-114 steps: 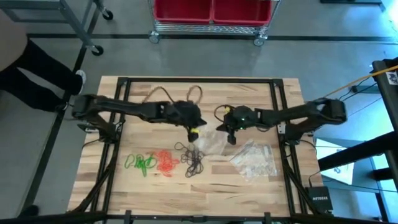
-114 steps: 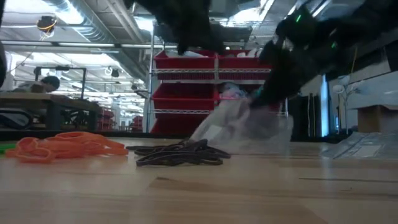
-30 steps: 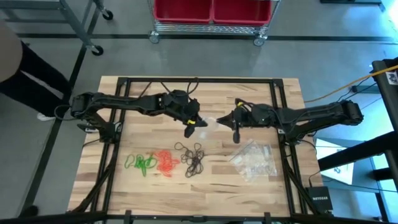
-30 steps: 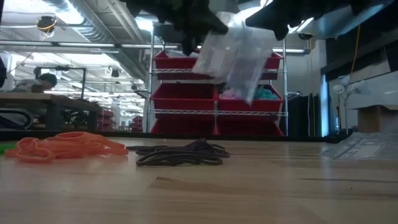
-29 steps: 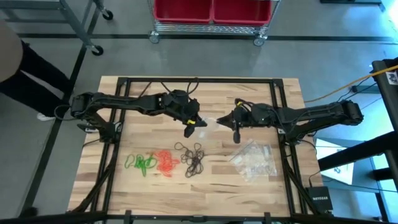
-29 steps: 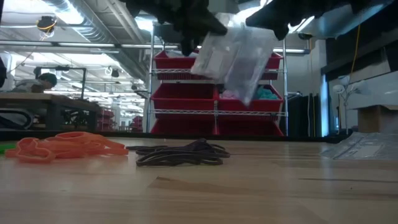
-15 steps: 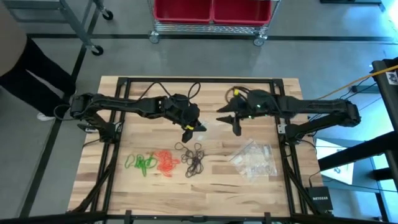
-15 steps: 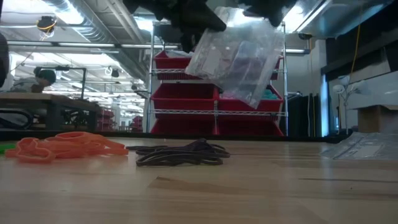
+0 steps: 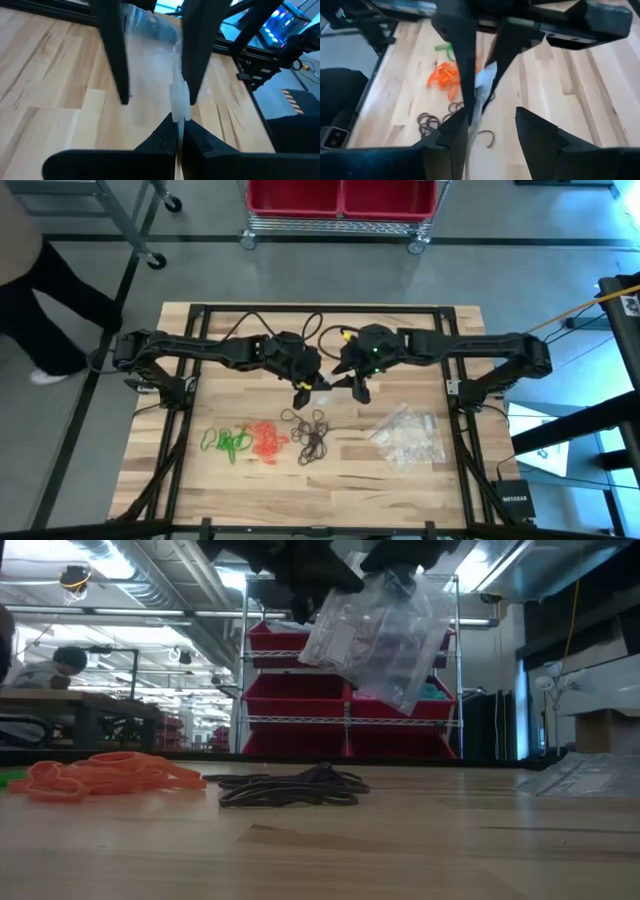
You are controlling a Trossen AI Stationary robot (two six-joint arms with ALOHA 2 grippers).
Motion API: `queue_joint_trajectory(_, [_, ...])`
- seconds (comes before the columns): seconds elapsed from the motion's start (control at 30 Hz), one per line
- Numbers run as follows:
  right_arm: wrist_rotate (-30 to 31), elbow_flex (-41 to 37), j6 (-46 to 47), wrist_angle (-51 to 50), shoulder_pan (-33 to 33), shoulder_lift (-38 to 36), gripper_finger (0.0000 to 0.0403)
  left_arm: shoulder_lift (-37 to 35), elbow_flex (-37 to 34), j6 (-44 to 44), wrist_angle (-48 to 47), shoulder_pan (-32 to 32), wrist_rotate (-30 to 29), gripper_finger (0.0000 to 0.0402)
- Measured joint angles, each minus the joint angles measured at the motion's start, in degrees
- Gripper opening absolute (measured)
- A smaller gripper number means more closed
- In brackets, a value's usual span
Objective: Sort rubber bands
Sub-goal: Open the transparent zip bag
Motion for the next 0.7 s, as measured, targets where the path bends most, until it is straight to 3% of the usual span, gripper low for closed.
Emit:
queue_joint_trajectory(0.17, [-0.3, 0.2, -0.5, 1.3, 0.0, 0.0, 0.0117, 0.0, 0.0, 0.4, -0.1, -0.2, 0.0, 0.0])
queue_joint_trajectory(0.4, [-0.5, 0.2, -2.7, 1.4, 0.0, -0.3, 0.0011, 0.0, 0.0, -0.3, -0.1, -0.1, 0.0, 0.0])
queue_joint_trajectory(0.7, [2.8, 0.2, -6.3, 1.7, 0.1, -0.8, 0.0001, -1.6, 0.0, -7.7, 0.4, 0.7, 0.0, 0.003])
